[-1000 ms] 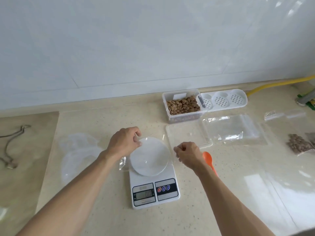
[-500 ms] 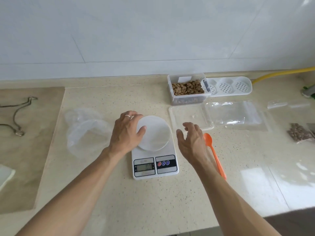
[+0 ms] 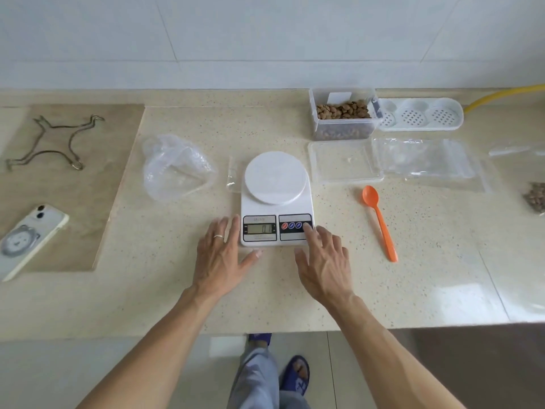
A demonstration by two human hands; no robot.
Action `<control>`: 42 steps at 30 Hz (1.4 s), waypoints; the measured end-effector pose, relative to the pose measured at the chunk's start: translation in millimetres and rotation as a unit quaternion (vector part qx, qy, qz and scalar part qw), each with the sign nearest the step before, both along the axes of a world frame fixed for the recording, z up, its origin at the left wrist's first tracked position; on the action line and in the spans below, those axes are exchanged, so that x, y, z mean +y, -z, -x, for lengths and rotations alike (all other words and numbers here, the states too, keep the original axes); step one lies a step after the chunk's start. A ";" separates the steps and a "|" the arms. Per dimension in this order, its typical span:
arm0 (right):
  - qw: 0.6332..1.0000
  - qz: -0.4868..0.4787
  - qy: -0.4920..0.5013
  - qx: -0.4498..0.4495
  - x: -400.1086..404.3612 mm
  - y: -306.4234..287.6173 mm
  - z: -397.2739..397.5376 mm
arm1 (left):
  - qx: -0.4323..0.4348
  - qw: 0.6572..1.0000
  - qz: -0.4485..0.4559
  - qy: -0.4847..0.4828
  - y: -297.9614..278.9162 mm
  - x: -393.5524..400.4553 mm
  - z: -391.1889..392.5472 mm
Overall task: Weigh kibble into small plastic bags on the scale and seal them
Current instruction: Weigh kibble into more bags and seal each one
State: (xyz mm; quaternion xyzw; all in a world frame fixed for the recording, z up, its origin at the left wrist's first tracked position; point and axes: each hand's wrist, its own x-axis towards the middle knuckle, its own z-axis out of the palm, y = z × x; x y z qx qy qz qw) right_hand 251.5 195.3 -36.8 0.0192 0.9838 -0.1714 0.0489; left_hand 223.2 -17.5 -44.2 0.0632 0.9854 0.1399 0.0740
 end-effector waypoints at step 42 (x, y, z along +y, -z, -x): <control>0.868 0.246 0.430 -0.025 122.2 -20.3 25.5 | 0.095 0.979 -0.046 0.177 -32.4 117.5 70.8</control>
